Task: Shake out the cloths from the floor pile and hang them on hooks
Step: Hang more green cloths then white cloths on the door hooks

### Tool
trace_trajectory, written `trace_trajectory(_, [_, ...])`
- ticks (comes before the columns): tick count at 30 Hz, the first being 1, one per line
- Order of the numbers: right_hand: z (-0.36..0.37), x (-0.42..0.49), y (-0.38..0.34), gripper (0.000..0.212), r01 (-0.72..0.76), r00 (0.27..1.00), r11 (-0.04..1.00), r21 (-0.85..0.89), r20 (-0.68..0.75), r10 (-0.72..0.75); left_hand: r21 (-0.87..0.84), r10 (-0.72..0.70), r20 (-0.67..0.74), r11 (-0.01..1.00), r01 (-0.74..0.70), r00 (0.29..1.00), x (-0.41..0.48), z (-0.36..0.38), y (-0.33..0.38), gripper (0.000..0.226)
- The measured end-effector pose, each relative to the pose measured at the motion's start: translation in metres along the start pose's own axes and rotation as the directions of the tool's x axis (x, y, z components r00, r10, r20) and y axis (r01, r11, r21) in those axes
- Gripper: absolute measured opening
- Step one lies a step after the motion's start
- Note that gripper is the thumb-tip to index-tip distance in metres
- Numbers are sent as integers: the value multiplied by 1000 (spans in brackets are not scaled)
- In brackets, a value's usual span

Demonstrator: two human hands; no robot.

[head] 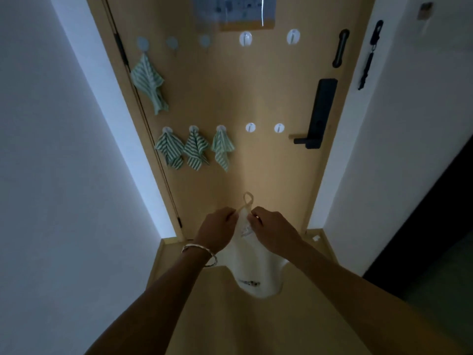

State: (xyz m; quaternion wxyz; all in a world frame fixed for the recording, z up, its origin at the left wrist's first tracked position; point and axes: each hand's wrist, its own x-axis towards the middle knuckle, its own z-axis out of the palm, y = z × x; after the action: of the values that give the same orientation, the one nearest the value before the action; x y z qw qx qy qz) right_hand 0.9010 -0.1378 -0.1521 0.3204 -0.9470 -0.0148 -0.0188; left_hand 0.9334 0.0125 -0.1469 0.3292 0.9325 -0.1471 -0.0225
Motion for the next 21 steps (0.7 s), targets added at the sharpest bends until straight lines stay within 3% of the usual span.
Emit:
trace_trajectory(11, [-35,122,53,29,33,997,999,17,67,-34,-20,-27,-62,999,26,998,126,19,17,28])
trace_trajectory(21, [-47,262,104,29,-81,996,994,-78,33,84,-91,56,4,994,-55,998,289,54,-1,27])
